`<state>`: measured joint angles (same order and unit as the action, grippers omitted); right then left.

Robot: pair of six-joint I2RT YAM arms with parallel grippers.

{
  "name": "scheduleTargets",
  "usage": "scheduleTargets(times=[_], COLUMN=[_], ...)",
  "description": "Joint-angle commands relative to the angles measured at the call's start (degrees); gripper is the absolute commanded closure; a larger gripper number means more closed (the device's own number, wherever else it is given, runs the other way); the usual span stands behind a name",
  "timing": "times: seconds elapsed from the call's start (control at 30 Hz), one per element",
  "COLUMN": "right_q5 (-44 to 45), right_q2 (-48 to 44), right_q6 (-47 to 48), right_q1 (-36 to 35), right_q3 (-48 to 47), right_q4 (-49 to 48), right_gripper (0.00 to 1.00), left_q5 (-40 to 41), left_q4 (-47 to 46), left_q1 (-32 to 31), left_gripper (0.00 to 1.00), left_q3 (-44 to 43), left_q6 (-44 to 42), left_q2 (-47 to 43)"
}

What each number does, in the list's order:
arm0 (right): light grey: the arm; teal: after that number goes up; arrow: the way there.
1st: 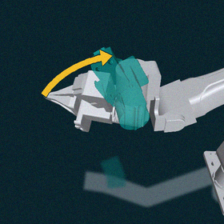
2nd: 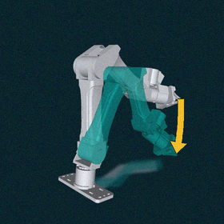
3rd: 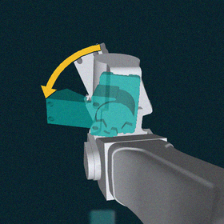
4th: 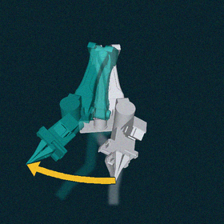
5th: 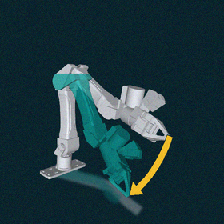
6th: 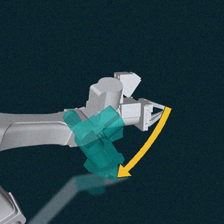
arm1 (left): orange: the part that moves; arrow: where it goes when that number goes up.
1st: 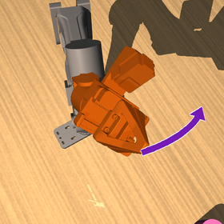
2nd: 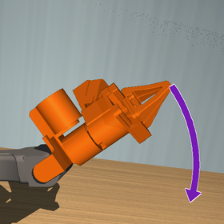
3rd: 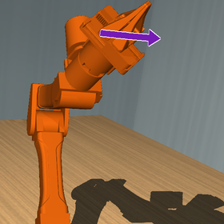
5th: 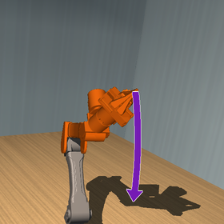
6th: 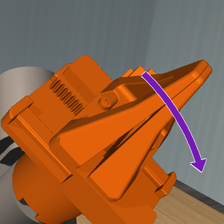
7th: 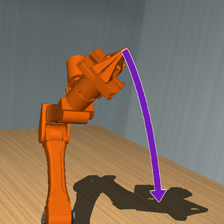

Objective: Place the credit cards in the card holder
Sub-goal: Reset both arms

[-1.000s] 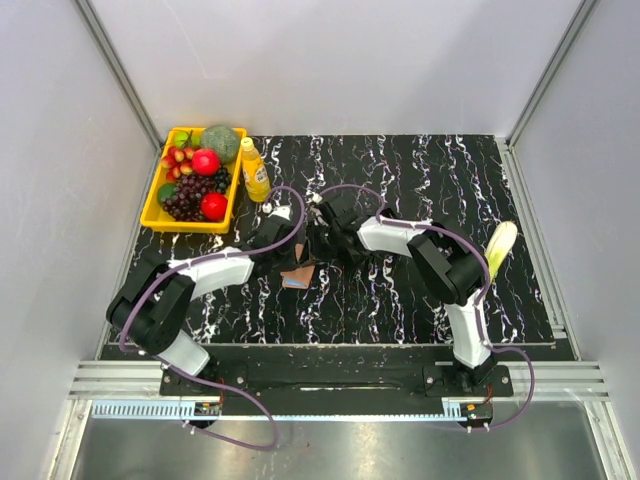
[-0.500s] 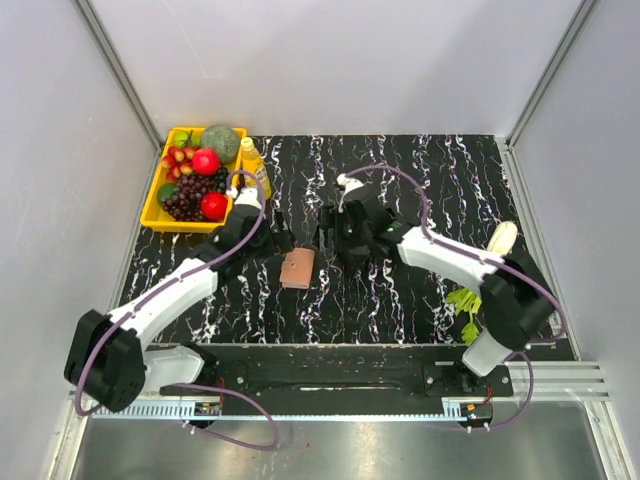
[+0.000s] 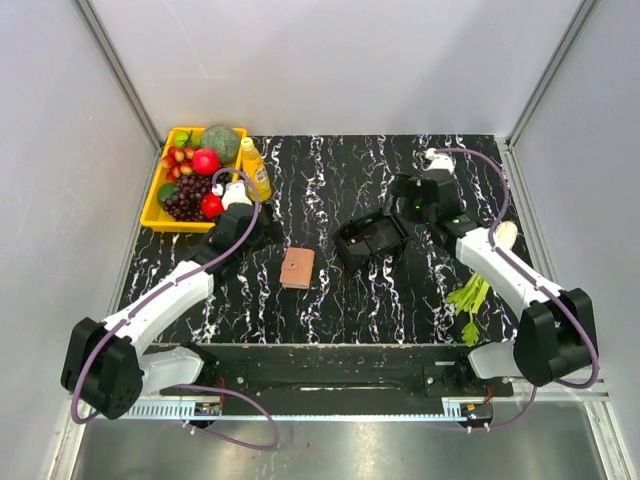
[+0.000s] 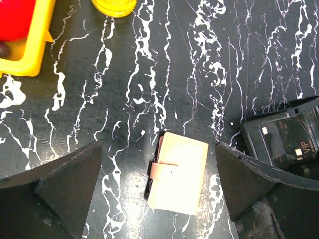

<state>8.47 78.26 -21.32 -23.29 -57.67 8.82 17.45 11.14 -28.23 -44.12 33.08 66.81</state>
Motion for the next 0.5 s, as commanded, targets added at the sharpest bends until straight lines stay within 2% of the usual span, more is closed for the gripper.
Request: scheduleTargets(times=[0.0,0.13,0.47], right_q5=[-0.20,-0.21,1.54], right_q2=[-3.29,-3.20,-0.13], right_q6=[-0.21,1.37,3.91], right_q1=[7.80,11.42,11.77], right_q3=[1.24,0.72,-0.34], right_q4=[1.55,2.51,1.73], right_gripper=[0.01,0.01,0.01], left_q5=[6.88,8.91,10.23], left_q4=[-0.07,-0.24,-0.94], left_q1=[0.10,0.19,0.19], left_gripper=[0.01,0.01,0.01], left_q3=[-1.76,-1.67,-0.88], left_q6=[0.14,-2.05,-3.29], left_q2=[-0.62,-0.80,-1.24])
